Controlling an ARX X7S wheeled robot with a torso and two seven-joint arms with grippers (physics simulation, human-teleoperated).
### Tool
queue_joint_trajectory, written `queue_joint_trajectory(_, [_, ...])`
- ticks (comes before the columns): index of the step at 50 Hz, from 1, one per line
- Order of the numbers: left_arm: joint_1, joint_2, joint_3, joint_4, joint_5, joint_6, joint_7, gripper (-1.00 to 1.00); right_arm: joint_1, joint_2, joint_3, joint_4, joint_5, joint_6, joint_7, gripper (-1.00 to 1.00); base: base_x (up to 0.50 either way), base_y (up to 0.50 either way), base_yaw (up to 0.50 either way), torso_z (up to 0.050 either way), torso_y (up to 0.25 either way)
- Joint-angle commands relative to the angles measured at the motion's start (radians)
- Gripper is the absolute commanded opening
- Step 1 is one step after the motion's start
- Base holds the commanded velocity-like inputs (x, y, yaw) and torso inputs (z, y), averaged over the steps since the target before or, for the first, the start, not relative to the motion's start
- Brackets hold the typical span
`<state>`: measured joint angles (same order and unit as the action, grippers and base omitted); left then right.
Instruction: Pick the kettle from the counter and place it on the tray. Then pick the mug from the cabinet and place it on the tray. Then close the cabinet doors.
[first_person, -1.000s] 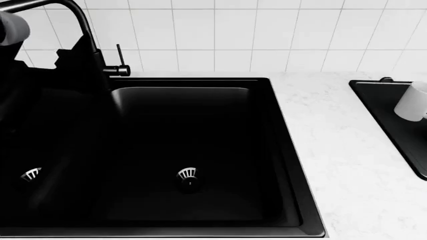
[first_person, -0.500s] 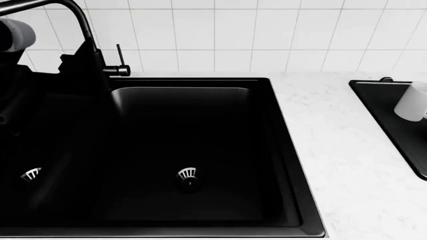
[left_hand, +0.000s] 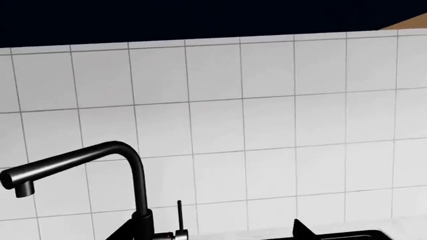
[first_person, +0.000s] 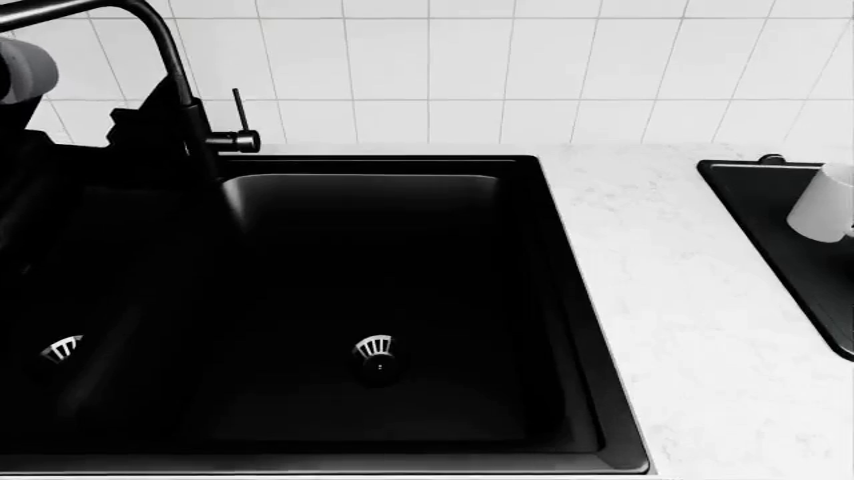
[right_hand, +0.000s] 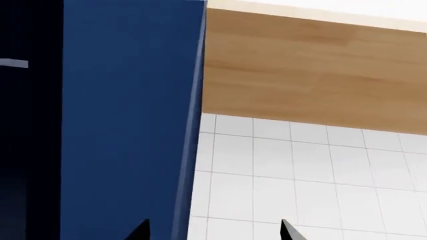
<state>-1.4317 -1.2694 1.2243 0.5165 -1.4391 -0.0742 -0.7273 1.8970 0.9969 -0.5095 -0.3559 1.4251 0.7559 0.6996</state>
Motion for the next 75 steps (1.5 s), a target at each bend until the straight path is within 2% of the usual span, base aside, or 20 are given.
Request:
queue_joint_trajectory(1, [0.019,-0.009,0.001,-0.002,0.005,0.017,0.003,1.0,0.008,-0.12,-0.062,0.066,-0.079,0.035,-0.082,1.0,0.0,0.0,0.0,0.0,0.0])
queue_joint_trajectory(21, [0.061,-0.022,0.009,-0.018,0.023,0.061,0.02,1.0,0.012,-0.252,-0.178,0.2,-0.199,0.047,-0.173,1.0,0.01,0.0,0.0,0.002,0.0])
queue_joint_trajectory(37, [0.072,-0.037,0.004,-0.02,0.022,0.074,0.027,1.0,0.05,-0.396,-0.293,0.417,-0.343,0.046,-0.24,1.0,0.01,0.0,0.01,0.003,0.0])
queue_joint_trajectory(61, [0.096,-0.062,0.001,-0.03,0.027,0.103,0.042,1.0,0.087,-0.617,-0.516,0.77,-0.626,-0.061,-0.389,1.0,0.01,0.0,0.01,0.001,0.0])
queue_joint_trajectory(75, [0.135,-0.089,0.008,-0.031,0.035,0.154,0.054,1.0,0.14,-0.799,-0.619,1.088,-0.785,-0.19,-0.466,1.0,0.02,0.0,0.01,0.003,0.0])
